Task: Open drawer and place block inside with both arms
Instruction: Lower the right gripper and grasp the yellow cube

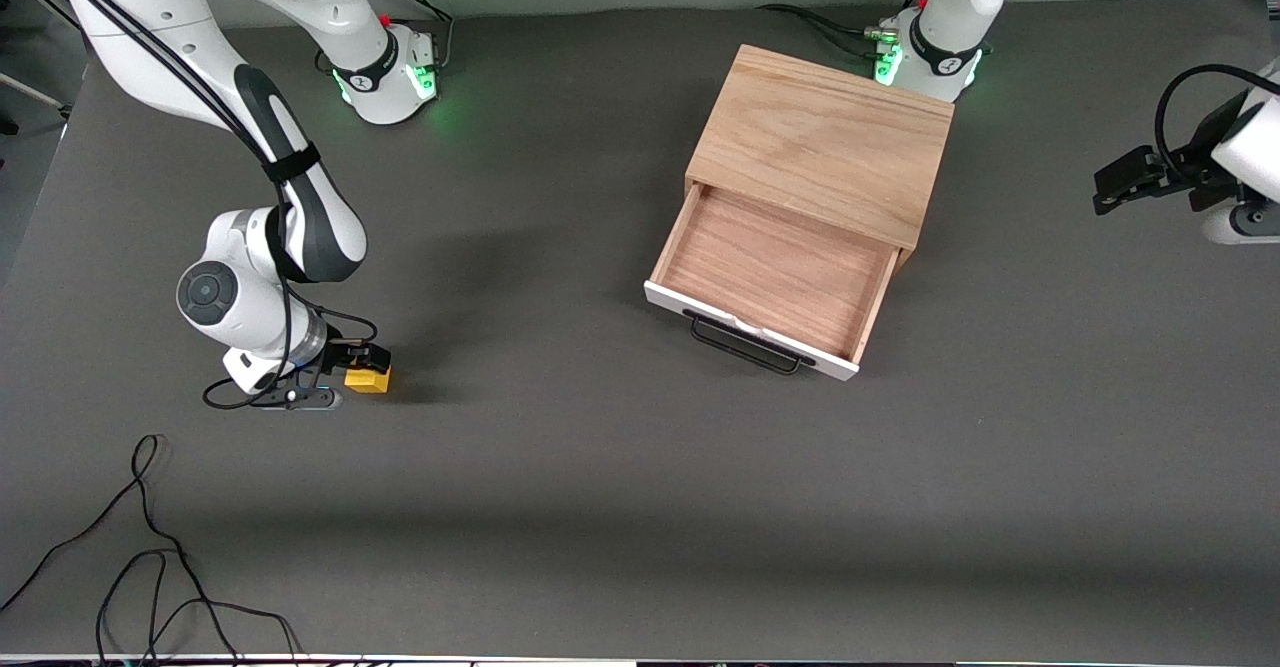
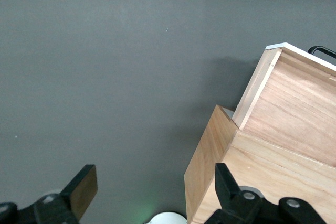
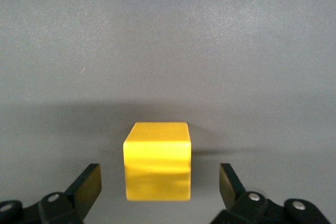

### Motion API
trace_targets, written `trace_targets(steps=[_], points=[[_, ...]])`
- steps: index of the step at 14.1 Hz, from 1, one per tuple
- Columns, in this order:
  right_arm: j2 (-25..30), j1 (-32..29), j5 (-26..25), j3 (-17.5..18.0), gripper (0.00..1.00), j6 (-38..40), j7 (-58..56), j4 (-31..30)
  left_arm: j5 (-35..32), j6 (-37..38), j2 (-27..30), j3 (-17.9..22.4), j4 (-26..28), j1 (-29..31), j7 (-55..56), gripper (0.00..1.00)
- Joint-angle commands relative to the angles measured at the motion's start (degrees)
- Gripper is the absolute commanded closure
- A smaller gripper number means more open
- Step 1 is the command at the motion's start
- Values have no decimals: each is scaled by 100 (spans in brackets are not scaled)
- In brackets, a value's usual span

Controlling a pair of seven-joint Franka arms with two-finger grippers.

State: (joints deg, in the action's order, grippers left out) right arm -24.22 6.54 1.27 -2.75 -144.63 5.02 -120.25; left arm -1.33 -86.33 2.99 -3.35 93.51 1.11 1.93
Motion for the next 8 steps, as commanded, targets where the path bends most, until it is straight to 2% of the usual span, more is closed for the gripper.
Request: trace_targets(steps=[1,4,5,8], points=[[-144,14,22,-15,5,-380,139,-69,-69,-261,281,-8,326,12,-175,0],[-153,32,22,-15,18,-408,174,-104,-43,-183,-96,-8,-147,12,-184,0],[-153,49,22,-15,27,-399,183,-104,-43,-174,-158,-17,-236,12,-184,0],[-119,155,22,-6,62,-373,201,-95,-8,-270,-246,-17,-254,3,-184,0]])
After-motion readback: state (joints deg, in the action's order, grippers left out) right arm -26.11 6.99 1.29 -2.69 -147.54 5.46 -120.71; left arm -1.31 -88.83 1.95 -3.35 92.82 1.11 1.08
